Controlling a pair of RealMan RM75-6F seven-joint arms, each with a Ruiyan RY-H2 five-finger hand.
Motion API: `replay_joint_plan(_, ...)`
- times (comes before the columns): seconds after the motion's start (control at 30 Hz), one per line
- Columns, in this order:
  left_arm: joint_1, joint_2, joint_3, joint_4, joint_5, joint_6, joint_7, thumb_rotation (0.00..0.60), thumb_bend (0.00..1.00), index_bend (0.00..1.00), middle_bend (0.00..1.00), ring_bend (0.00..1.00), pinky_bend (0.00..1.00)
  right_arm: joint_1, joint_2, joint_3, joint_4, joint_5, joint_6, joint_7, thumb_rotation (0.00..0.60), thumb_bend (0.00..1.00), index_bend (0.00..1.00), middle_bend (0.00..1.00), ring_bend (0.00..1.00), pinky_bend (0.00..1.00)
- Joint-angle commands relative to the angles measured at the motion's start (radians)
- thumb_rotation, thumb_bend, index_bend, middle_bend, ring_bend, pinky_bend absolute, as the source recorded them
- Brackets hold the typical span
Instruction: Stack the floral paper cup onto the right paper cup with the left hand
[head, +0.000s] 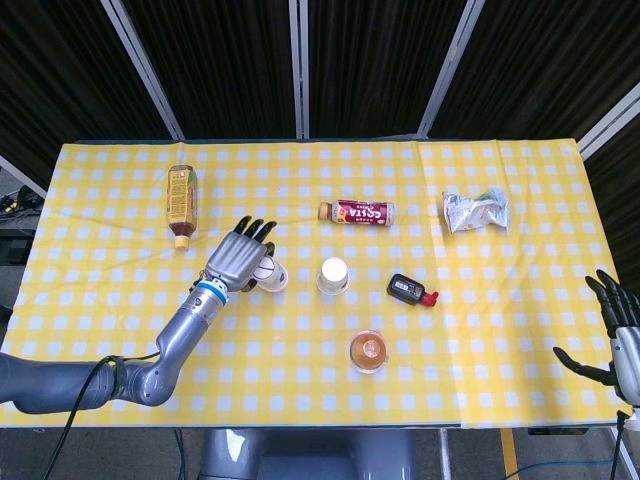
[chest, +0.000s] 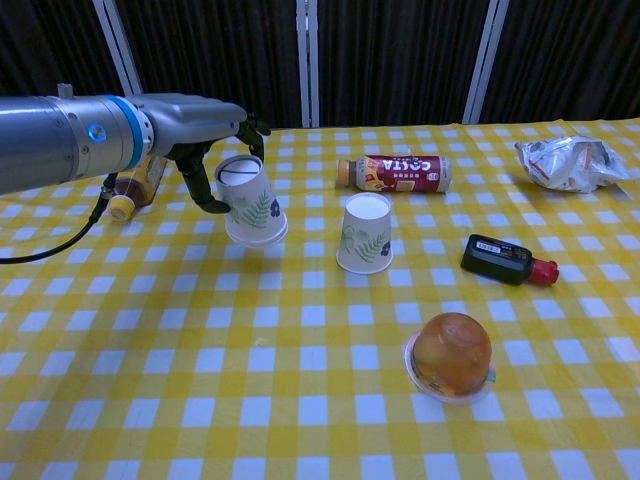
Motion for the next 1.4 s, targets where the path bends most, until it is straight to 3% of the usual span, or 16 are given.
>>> replay_joint_plan(0.03,0.001,0.058,-0.049,-0.068,0.044,0.029,-0.029,0.6,0.36,0.48,0.0,0.0,0.0,0.0,0.0,0.001,0.001,0.002,0.0,0.002,0.6,0.05,0.07,0.0,0.0,0.0)
replay_joint_plan(0.2,-0.028,0.083,-0.1,-0.093,0.043,0.015,-0.034,0.6,0.36,0.48,0.0,0.0,0.0,0.001,0.001,0.003,0.002,0.006,-0.005,0.009,0.6,0.05,0.07,0.0,0.0,0.0)
replay_joint_plan(0.4,-0.092,0.049,-0.137,-0.066,-0.035,-0.032,-0.008,0.6,0.36,0.47,0.0,0.0,0.0,0.004,0.004,0.006,0.009,0.019,-0.017,0.029,0.6,0.06,0.07,0.0,0.0,0.0)
replay_joint_plan(0.73,-0.189,-0.052,-0.137,0.028,-0.137,-0.066,0.057,0.6,0.36,0.47,0.0,0.0,0.0,0.006,0.011,0.016,0.023,0.04,-0.029,0.067,0.6,0.05,0.07,0.0,0.0,0.0)
replay_joint_plan(1.4,-0.294,-0.181,-0.123,0.2,-0.254,-0.142,0.094,0.6,0.36,0.45,0.0,0.0,0.0,0.004,0.015,0.022,0.035,0.042,-0.027,0.105,0.6,0.05,0.07,0.0,0.0,0.0)
